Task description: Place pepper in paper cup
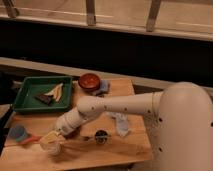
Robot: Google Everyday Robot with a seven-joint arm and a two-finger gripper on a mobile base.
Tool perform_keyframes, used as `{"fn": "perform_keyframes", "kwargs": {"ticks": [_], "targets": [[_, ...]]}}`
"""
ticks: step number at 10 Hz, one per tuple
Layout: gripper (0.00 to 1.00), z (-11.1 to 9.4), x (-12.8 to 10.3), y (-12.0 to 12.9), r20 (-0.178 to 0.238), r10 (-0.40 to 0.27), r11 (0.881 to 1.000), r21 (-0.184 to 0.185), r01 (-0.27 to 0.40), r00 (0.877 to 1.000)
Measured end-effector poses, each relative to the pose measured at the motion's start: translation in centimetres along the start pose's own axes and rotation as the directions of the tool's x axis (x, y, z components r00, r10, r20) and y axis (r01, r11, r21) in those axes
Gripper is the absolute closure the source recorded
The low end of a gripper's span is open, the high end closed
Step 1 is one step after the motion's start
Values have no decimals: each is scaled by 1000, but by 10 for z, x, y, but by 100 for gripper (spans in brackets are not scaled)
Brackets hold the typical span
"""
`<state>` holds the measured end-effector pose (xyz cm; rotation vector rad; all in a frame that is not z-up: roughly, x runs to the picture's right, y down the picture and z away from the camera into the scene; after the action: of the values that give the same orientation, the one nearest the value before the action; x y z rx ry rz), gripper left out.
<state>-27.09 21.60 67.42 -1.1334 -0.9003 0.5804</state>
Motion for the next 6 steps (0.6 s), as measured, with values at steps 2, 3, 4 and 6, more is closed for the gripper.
{"fn": "perform_keyframes", "kwargs": {"ticks": [2, 3, 4, 6], "targets": [[46, -3, -2, 0, 2, -6, 1000, 6, 6, 1000], [46, -4, -3, 0, 1, -11, 1000, 10, 11, 1000], [46, -6, -7, 1, -3, -22, 1000, 17, 22, 1000], [46, -18, -19, 0, -29, -43, 998, 47, 44, 999]]}}
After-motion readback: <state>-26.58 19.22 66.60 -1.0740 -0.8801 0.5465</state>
